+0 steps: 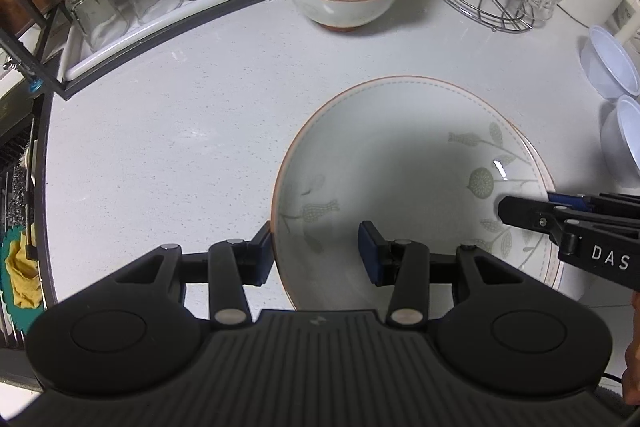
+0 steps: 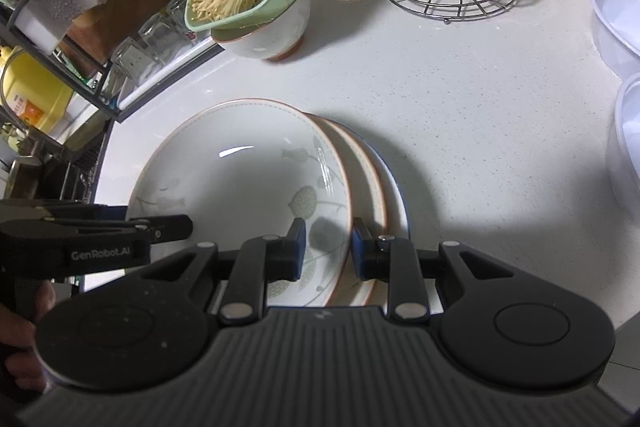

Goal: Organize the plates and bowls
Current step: 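Lower the held plate onto the stacked plates with both grippers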

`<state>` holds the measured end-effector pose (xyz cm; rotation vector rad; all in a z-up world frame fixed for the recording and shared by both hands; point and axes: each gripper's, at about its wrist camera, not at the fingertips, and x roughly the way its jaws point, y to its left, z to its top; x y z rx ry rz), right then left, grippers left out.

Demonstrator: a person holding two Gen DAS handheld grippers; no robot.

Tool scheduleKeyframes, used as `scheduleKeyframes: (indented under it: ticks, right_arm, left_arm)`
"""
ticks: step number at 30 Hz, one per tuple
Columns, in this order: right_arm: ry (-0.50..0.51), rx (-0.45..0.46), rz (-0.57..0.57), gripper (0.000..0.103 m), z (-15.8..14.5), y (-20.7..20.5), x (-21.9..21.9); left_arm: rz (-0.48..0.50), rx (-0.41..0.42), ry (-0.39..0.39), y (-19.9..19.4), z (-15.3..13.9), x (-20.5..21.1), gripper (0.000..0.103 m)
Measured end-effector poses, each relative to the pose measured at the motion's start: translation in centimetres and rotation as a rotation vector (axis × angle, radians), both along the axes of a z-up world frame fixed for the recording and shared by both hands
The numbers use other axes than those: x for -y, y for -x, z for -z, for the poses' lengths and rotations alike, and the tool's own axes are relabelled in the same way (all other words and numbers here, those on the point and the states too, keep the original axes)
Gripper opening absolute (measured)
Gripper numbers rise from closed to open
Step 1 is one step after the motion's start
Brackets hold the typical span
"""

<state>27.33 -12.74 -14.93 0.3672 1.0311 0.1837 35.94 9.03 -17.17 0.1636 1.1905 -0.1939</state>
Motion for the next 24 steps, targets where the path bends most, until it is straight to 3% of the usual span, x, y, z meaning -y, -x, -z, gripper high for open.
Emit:
scheduleKeyframes:
  ticks: [14,24]
  right_arm:
    - [0.041,0.04,-0.023,0.026,0.1,-0.4,-0.7]
    - [0.058,0.093,-0.024,0.026,-0.9,0.3,0.4]
  left_arm:
    - [-0.123,0.008,0.079,-0.7,-2.5,-2.1,0.049]
    - [-0.162,0.006,0.12,0.4,-2.4,-1.1,0.049]
